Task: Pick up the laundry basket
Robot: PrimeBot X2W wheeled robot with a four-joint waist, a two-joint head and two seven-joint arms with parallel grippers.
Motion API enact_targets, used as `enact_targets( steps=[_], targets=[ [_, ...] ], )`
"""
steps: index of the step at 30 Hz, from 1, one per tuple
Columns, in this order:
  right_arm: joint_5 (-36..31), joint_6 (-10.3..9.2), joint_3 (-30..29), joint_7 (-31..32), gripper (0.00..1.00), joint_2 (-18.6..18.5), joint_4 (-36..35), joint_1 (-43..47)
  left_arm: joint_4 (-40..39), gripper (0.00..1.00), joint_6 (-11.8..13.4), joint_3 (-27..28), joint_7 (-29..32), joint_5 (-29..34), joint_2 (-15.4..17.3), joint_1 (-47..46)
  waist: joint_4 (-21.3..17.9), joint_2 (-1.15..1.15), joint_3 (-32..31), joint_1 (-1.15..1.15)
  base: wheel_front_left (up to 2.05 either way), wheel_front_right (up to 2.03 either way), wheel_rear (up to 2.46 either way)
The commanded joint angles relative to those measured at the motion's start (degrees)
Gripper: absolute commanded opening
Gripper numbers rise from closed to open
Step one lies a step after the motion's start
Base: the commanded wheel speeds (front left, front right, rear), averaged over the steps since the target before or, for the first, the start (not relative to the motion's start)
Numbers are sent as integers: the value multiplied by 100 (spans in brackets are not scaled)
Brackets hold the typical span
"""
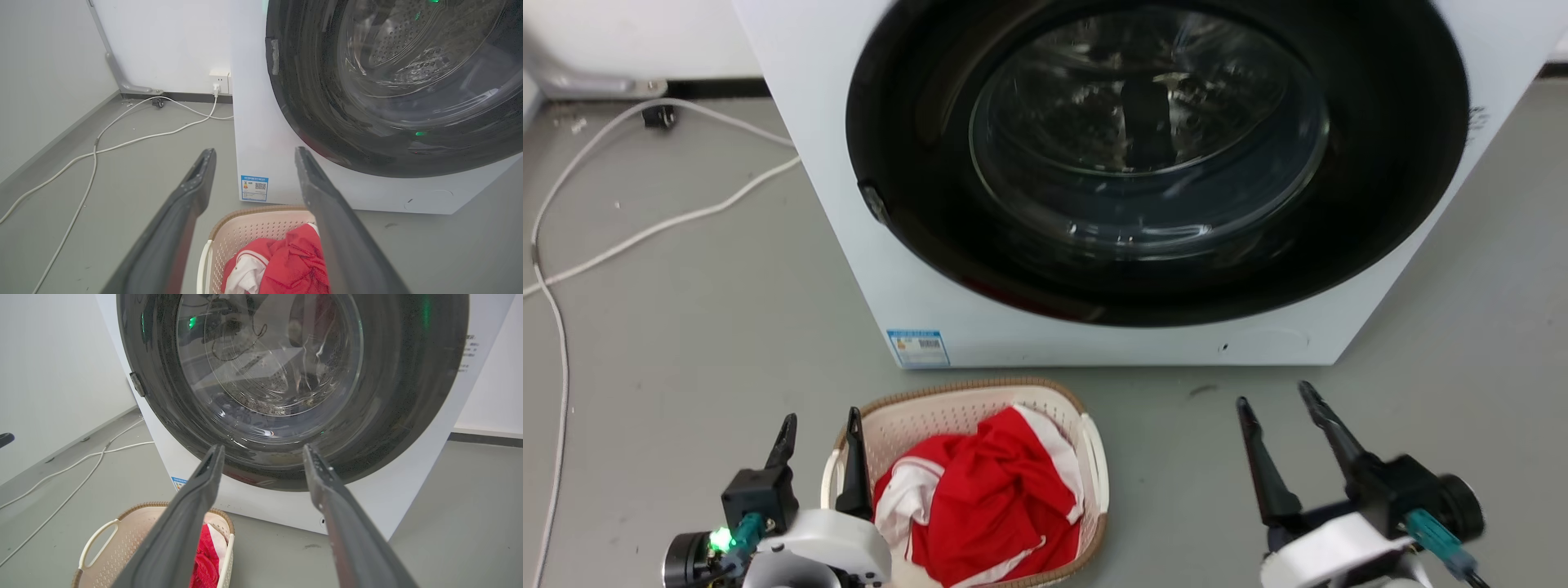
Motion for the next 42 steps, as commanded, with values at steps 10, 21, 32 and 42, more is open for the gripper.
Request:
enact_targets(
  steps=[10, 21, 32, 42],
  targets=[
    [-420, -3, 631, -10, 100, -4, 1282, -1212, 1396, 100, -508, 422, -15, -169, 179, -1044, 197, 0, 1256, 0, 0, 0, 0],
    [-815, -3, 1179, -10, 100, -5, 2939, -2530, 2982, 100, -764, 395, -14, -302, 466, -2257, 217, 0, 2333, 0, 0, 0, 0],
    [-949, -3, 1424, -9, 100, -2, 4205, -3624, 4088, 100, -804, 188, -14, -461, 563, -3061, 430, 0, 3241, 0, 0, 0, 0],
    [-1025, -3, 1484, -9, 100, -3, 4987, -4350, 4498, 100, -803, -167, -15, -754, 528, -3488, 716, 0, 3865, 0, 0, 0, 0]
  ],
)
